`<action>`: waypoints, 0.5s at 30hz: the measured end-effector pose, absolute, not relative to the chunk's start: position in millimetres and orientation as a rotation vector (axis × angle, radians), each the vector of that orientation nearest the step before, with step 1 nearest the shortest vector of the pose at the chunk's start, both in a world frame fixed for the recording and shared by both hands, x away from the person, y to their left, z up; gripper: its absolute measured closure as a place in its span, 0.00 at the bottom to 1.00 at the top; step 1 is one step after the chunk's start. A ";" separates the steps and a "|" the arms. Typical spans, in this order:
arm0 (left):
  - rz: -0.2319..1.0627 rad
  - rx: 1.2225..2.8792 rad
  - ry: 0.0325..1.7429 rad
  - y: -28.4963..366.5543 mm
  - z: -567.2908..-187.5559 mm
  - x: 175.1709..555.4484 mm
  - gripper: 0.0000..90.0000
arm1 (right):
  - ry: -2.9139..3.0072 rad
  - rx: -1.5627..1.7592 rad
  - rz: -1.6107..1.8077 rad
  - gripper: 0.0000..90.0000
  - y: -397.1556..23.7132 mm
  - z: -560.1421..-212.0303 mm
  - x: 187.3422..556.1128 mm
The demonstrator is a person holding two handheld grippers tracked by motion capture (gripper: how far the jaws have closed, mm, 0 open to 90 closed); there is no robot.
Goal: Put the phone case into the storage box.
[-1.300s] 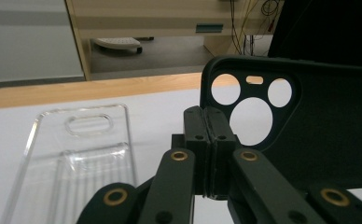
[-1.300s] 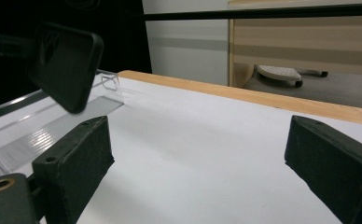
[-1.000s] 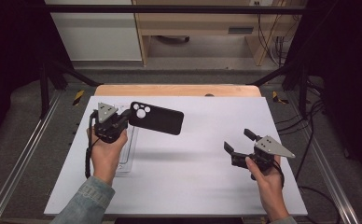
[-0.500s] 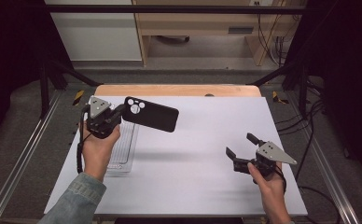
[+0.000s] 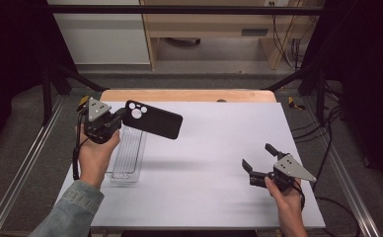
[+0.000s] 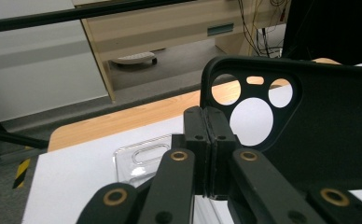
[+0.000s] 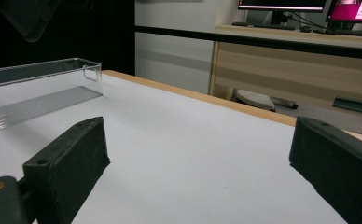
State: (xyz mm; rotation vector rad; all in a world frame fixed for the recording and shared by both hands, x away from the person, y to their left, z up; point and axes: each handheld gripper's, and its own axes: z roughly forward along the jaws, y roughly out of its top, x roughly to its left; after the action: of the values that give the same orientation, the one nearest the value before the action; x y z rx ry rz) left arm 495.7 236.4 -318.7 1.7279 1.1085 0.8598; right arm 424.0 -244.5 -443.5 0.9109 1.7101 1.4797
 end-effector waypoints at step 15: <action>0.927 1.752 1.088 260.3 -304.8 502.3 0.99 | 1.676 0.876 1.524 0.05 -245.5 -457.5 417.6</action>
State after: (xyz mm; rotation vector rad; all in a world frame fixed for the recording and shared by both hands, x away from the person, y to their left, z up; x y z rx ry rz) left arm 502.3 260.3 -304.8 1.7523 1.0878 0.9271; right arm 417.6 -245.5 -457.5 0.8760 1.6757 1.5244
